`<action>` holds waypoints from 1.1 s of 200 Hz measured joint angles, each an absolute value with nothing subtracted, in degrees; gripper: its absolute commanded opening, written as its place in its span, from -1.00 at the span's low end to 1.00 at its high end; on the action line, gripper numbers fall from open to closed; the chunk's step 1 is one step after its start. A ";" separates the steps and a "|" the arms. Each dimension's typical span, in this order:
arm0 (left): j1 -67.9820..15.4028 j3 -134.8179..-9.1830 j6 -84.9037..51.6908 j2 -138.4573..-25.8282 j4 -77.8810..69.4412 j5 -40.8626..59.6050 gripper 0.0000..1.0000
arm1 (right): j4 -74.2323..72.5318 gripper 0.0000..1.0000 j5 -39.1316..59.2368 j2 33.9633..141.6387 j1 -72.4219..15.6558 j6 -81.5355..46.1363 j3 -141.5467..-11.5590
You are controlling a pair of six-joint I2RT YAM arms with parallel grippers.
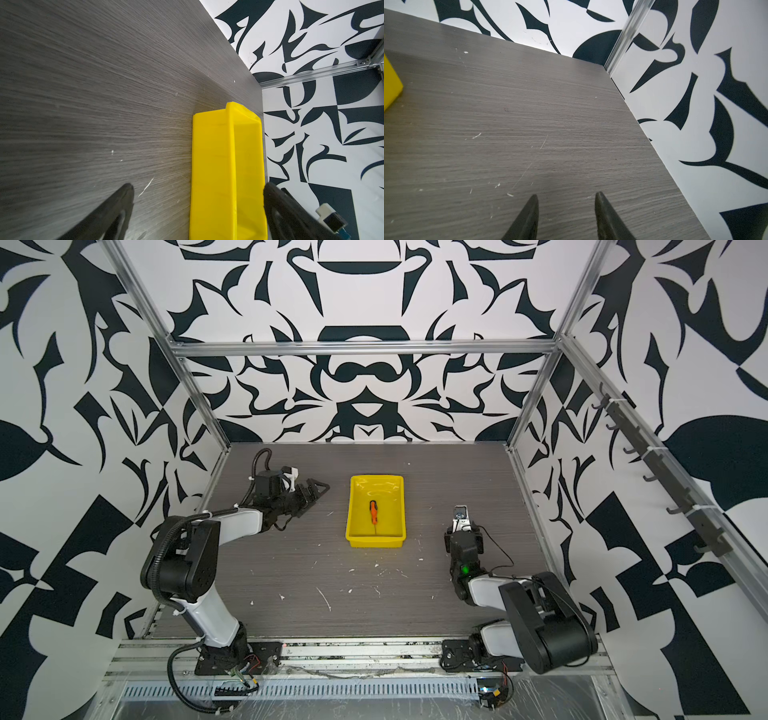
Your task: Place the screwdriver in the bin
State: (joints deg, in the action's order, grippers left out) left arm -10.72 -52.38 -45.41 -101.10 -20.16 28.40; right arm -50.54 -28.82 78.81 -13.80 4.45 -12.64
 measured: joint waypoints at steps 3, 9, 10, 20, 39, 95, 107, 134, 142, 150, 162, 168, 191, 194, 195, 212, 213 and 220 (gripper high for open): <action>-10.72 -52.42 -45.43 -101.14 -20.16 28.42 0.99 | -50.89 -0.04 -28.64 79.40 -13.50 4.34 -13.02; -10.72 -52.58 -45.43 -101.23 -20.16 28.51 1.00 | -51.99 -0.04 -28.23 80.95 -12.88 3.97 -13.74; -10.72 -52.60 -45.43 -101.25 -20.16 28.49 1.00 | -52.27 -0.04 -28.14 81.34 -12.78 3.90 -13.87; -10.72 -52.73 -45.41 -101.34 -20.14 28.53 0.99 | -54.98 -0.05 -27.79 84.09 -12.21 3.33 -14.33; -10.72 -52.84 -44.84 -101.32 -19.77 28.29 0.99 | -60.95 -0.04 -27.44 89.97 -11.79 2.98 -13.98; -10.61 -54.46 -38.24 -99.11 -11.86 23.53 1.00 | -60.14 1.00 -27.44 91.50 -11.70 1.93 -16.49; -10.59 -54.72 -35.83 -97.12 -9.78 21.43 1.00 | -60.16 1.00 -27.44 91.39 -11.68 1.85 -16.91; -10.31 -57.08 -30.52 -91.81 -1.26 11.42 0.99 | -60.10 1.00 -27.44 91.39 -11.68 1.83 -16.93; -10.09 -57.71 -29.32 -90.13 0.84 7.14 0.99 | -60.07 1.00 -27.42 91.39 -11.70 1.85 -16.93; -9.76 -57.84 -28.25 -88.29 2.46 2.63 0.99 | -60.05 1.00 -27.40 91.39 -11.68 1.85 -16.93; -9.08 -57.63 -27.00 -85.60 4.54 -3.97 1.00 | -60.03 1.00 -27.38 91.39 -11.68 1.85 -16.93; -8.60 -57.41 -26.46 -84.38 5.26 -7.35 0.99 | -60.01 1.00 -27.38 91.39 -11.68 1.85 -16.93; -6.96 -55.05 -23.86 -81.91 5.45 -20.14 0.99 | -59.83 1.00 -27.35 91.39 -11.68 1.85 -16.93; -6.85 -54.57 -23.62 -81.91 5.28 -22.00 0.99 | -59.81 1.00 -27.35 91.39 -11.68 1.85 -16.93; -6.81 -54.43 -23.53 -81.91 5.23 -22.44 0.99 | -59.81 1.00 -27.35 91.39 -11.68 1.85 -16.93; -6.31 -50.81 -21.58 -82.67 3.79 -32.45 0.99 | -59.79 1.00 -27.33 91.39 -11.68 1.85 -16.93; -6.26 -50.46 -21.34 -82.81 3.62 -33.19 0.99 | -59.79 1.00 -27.33 91.39 -11.68 1.85 -16.93; -6.26 -48.73 -20.49 -83.35 2.55 -36.32 0.99 | -59.79 1.00 -27.33 91.39 -11.68 1.85 -16.93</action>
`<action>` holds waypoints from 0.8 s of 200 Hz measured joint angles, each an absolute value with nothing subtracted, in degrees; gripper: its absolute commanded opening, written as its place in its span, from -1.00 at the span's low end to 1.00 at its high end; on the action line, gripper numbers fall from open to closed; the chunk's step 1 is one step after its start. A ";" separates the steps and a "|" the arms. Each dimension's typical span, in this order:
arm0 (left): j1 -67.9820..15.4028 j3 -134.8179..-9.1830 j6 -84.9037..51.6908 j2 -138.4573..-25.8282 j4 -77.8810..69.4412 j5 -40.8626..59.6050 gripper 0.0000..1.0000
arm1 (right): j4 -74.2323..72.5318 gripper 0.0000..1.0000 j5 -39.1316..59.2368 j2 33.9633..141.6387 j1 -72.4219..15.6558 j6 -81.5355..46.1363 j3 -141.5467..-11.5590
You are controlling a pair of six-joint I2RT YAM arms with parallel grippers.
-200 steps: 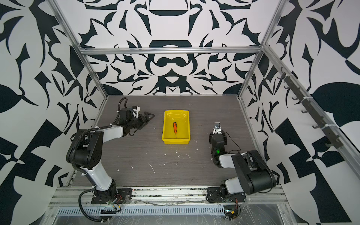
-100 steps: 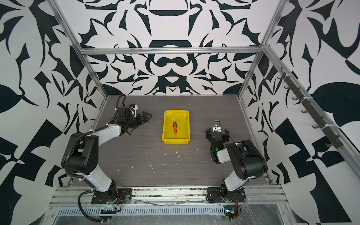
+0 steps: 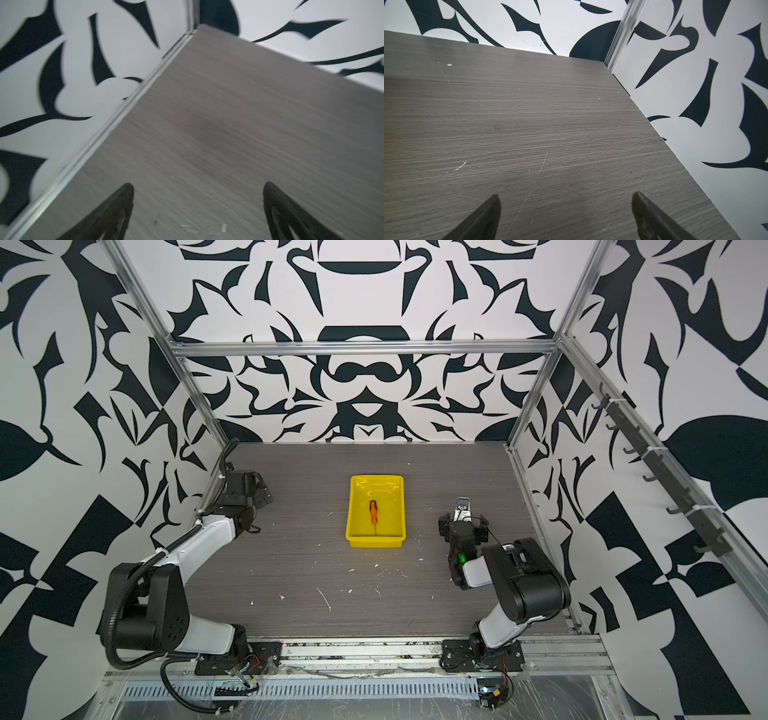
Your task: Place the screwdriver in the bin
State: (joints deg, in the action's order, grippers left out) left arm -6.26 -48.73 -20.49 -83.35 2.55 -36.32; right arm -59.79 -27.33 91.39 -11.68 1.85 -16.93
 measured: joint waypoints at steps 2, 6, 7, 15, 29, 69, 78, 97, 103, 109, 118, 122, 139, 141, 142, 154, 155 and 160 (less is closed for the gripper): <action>-6.26 -48.07 -20.18 -83.55 2.04 -37.26 0.99 | -59.79 1.00 -27.31 91.39 -11.68 1.85 -16.93; -6.28 -46.98 -19.55 -83.92 1.21 -38.72 1.00 | -59.79 1.00 -27.31 91.39 -11.68 1.85 -16.93; -6.28 -46.52 -19.25 -84.05 0.80 -39.29 1.00 | -59.79 1.00 -27.31 91.39 -11.68 1.85 -16.93; -6.28 -44.01 -17.91 -84.79 -1.45 -41.71 1.00 | -59.79 1.00 -27.29 91.39 -11.68 1.87 -16.93; -6.28 -40.12 -16.36 -85.89 -4.89 -44.38 1.00 | -59.77 1.00 -27.24 91.39 -11.68 1.85 -16.93; -6.39 -33.82 -13.08 -86.30 -14.00 -47.03 0.99 | -59.75 1.00 -27.24 91.39 -11.68 1.85 -16.93; -6.39 -32.56 -12.12 -85.69 -17.02 -46.61 0.99 | -59.70 1.00 -27.24 91.39 -11.68 1.85 -16.93; -6.39 -29.21 -10.22 -83.94 -23.81 -44.64 0.99 | -59.64 1.00 -27.24 91.39 -11.68 1.85 -16.93; -6.39 -28.10 -9.74 -83.46 -26.04 -43.83 0.99 | -59.61 1.00 -27.24 91.39 -11.68 1.85 -16.93; -6.39 -27.27 -9.32 -83.18 -27.86 -43.16 0.99 | -59.59 1.00 -27.24 91.39 -11.68 1.85 -16.93; -6.39 -26.48 -8.88 -83.07 -30.04 -42.30 0.99 | -59.57 1.00 -27.24 91.39 -11.68 1.85 -16.93; -6.39 -26.28 -8.56 -83.07 -30.87 -41.95 0.99 | -59.57 1.00 -27.24 91.39 -11.68 1.85 -16.93; -6.39 -26.20 -7.49 -83.33 -34.06 -40.42 0.99 | -59.53 1.00 -27.24 91.39 -11.68 1.85 -16.93; -6.39 -26.20 -7.25 -83.46 -34.68 -40.18 0.99 | -59.53 1.00 -27.24 91.39 -11.68 1.85 -16.93; -6.39 -26.20 -7.20 -83.48 -34.83 -40.12 1.00 | -59.53 1.00 -27.24 91.39 -11.68 1.85 -16.93; -6.39 -26.06 -5.82 -84.66 -38.37 -38.09 0.99 | -59.44 1.00 -27.24 91.39 -11.68 1.85 -16.93; -6.39 -26.02 -5.72 -84.75 -38.61 -37.93 0.99 | -59.42 1.00 -27.24 91.39 -11.68 1.85 -16.93; -6.39 -25.69 -4.99 -85.38 -40.45 -36.77 0.99 | -59.42 1.00 -27.24 91.39 -11.68 1.85 -16.93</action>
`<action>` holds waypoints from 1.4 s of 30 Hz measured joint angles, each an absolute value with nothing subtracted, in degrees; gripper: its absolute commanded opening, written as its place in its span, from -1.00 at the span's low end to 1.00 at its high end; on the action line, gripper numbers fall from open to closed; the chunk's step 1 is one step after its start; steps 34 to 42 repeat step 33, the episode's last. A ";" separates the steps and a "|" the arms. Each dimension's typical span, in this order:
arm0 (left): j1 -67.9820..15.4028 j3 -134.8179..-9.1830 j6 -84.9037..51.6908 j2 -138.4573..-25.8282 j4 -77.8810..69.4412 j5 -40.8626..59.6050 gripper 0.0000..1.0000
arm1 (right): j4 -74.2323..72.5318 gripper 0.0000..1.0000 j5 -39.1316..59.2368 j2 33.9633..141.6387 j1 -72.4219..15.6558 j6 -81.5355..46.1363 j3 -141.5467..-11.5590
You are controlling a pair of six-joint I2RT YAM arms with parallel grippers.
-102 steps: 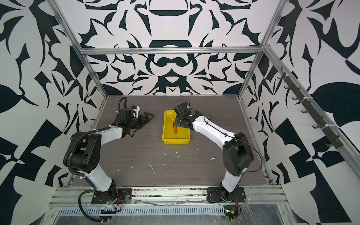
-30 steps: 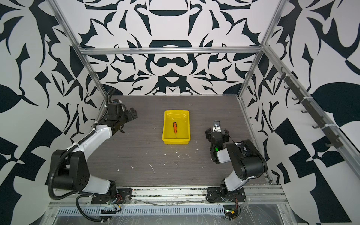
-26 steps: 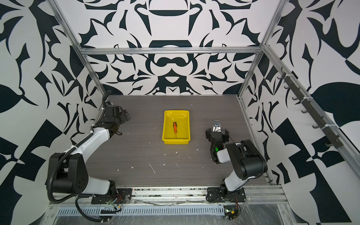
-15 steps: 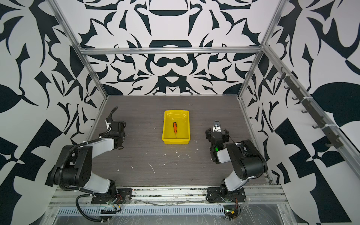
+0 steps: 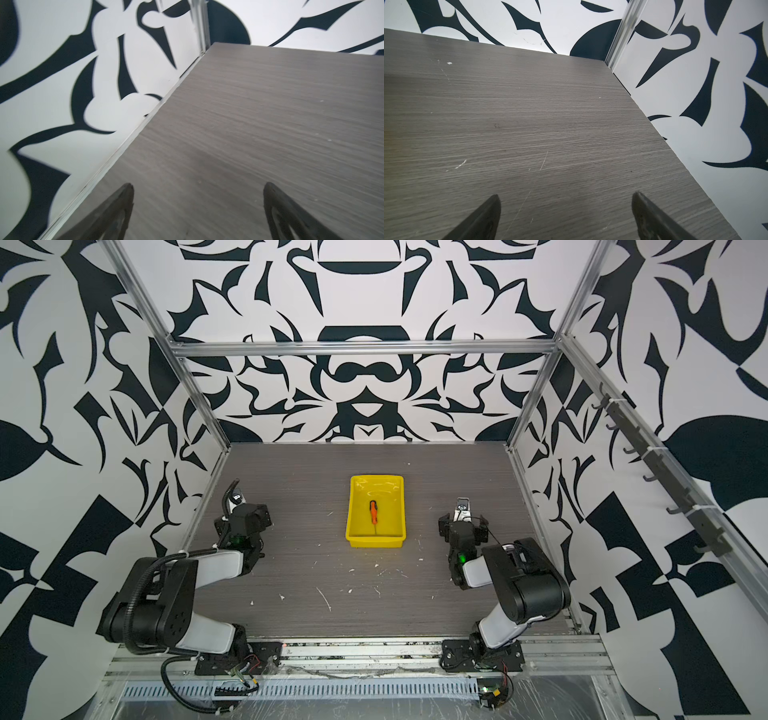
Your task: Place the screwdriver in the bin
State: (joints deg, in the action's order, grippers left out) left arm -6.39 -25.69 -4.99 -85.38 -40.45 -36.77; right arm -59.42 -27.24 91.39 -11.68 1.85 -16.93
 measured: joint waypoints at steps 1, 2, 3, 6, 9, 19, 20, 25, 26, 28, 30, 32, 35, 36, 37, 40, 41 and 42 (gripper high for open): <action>-6.39 -24.99 -4.10 -86.15 -42.65 -35.38 0.99 | -59.40 1.00 -27.24 91.39 -11.68 1.85 -16.93; -6.39 -24.23 -3.44 -86.56 -43.92 -34.37 0.99 | -59.40 1.00 -27.24 91.39 -11.68 1.85 -16.93; -6.39 -23.38 -2.96 -86.67 -44.91 -33.47 0.99 | -59.40 1.00 -27.24 91.39 -11.68 1.85 -16.93; -6.42 -21.10 -1.85 -86.67 -48.07 -31.05 0.99 | -59.40 1.00 -27.24 91.39 -11.68 1.85 -16.93; -6.22 -20.10 -1.26 -86.67 -50.30 -28.97 0.99 | -59.37 1.00 -27.22 91.39 -11.68 1.85 -16.93; 0.54 -20.05 -2.50 -88.71 -52.21 -14.46 0.99 | -59.37 1.00 -27.20 91.39 -11.68 1.85 -16.93; 0.54 -20.05 -2.52 -88.75 -52.56 -13.82 1.00 | -59.35 1.00 -27.22 91.39 -11.68 1.85 -16.93; 0.47 -20.05 -2.72 -88.73 -52.51 -12.08 0.99 | -59.35 1.00 -27.22 91.39 -11.68 1.85 -16.93; 0.47 -20.05 -2.74 -88.73 -52.53 -11.90 0.99 | -59.35 1.00 -27.20 91.39 -11.68 1.85 -16.93; 0.47 -20.05 -2.79 -88.73 -52.51 -11.66 0.99 | -59.35 1.00 -27.20 91.39 -11.68 1.80 -16.93; 0.47 -20.05 -2.79 -88.73 -52.51 -11.46 0.99 | -59.05 1.00 -26.59 91.39 -11.22 1.58 -16.99; 0.47 -20.05 -2.79 -88.73 -52.51 -11.35 1.00 | -57.98 1.00 -25.52 91.39 -10.44 1.37 -17.26; 0.47 -20.05 -2.79 -88.73 -52.51 -11.31 0.99 | -57.74 1.00 -25.28 91.39 -10.15 1.30 -17.26; 0.47 -20.05 -2.79 -88.73 -52.51 -11.31 0.99 | -57.74 1.00 -25.28 91.39 -10.15 1.30 -17.26; 0.47 -20.05 -2.79 -88.73 -52.51 -11.31 0.99 | -57.74 1.00 -25.28 91.39 -10.15 1.30 -17.26; 0.47 -20.05 -2.79 -88.73 -52.51 -11.31 0.99 | -57.74 1.00 -25.28 91.39 -10.15 1.30 -17.26; 0.47 -20.05 -2.79 -88.73 -52.51 -11.31 0.99 | -57.74 1.00 -25.28 91.39 -10.15 1.30 -17.26; 0.47 -20.05 -2.79 -88.73 -52.51 -11.31 0.99 | -57.74 1.00 -25.28 91.39 -10.15 1.30 -17.26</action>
